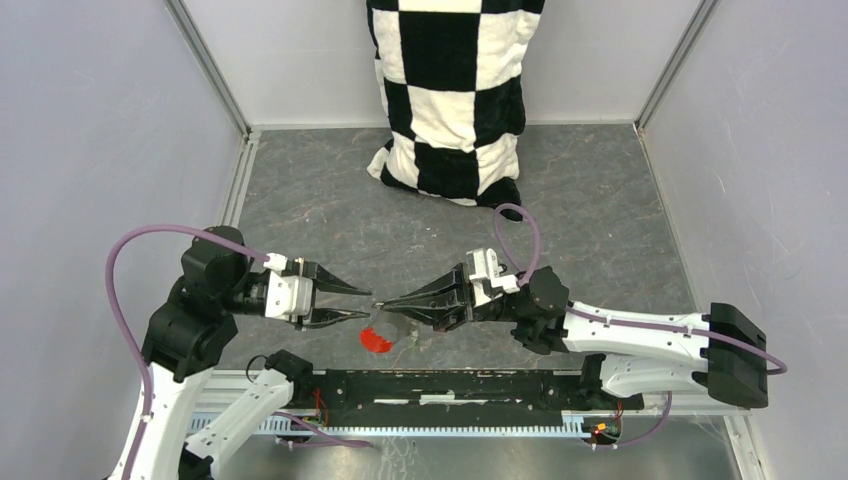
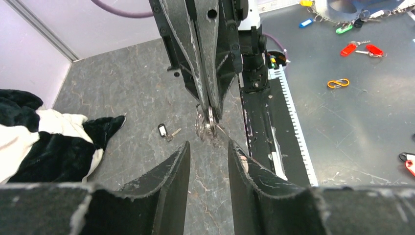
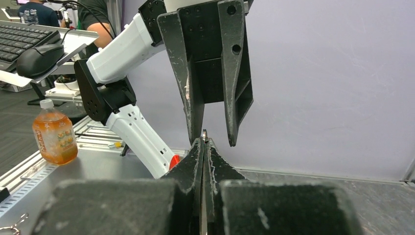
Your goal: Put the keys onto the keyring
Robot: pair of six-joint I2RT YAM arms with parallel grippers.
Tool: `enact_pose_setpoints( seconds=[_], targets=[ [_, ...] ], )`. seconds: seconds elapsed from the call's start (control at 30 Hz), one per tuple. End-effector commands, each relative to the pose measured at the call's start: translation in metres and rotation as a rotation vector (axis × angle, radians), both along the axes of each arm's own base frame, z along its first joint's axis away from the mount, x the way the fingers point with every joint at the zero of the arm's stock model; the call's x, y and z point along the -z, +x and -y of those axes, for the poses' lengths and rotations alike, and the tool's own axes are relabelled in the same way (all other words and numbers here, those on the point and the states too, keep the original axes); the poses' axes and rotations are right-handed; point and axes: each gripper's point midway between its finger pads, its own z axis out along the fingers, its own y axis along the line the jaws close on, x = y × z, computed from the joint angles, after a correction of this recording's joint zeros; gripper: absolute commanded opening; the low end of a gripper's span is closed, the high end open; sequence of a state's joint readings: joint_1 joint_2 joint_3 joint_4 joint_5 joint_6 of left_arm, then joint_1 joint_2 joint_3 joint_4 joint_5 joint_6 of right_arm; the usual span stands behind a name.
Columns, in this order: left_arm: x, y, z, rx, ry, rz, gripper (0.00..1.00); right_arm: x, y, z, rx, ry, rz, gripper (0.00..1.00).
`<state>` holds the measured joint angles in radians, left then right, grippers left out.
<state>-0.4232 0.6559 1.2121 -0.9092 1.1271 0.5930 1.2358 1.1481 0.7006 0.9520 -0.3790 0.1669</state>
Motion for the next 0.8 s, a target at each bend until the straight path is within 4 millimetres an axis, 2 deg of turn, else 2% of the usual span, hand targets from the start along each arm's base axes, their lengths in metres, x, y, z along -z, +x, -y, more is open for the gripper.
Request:
enact_pose_setpoints(
  seconds=[0.0,0.17,0.4,0.5,0.63,0.77],
  targets=[
    [-0.012,-0.004,0.004,0.021,-0.047,-0.018,0.41,-0.032,-0.006,0.005,-0.034,0.103,0.025,0.01],
    [-0.015,-0.004,0.005,0.034,-0.062,-0.016,0.37,-0.033,-0.006,0.002,-0.041,0.104,0.025,0.01],
    [-0.011,-0.008,0.004,0.033,-0.065,-0.005,0.24,-0.032,-0.006,0.0,-0.038,0.088,0.03,0.01],
    [-0.009,-0.009,0.003,0.037,-0.065,-0.009,0.25,-0.031,-0.006,0.0,-0.037,0.085,0.033,0.01],
    [-0.003,-0.01,0.003,0.044,-0.052,-0.017,0.33,-0.035,-0.006,0.001,-0.037,0.102,0.031,0.01],
    [-0.001,-0.01,0.004,0.056,-0.048,-0.011,0.33,-0.037,-0.008,-0.001,-0.056,0.112,0.027,0.01]
  ],
)
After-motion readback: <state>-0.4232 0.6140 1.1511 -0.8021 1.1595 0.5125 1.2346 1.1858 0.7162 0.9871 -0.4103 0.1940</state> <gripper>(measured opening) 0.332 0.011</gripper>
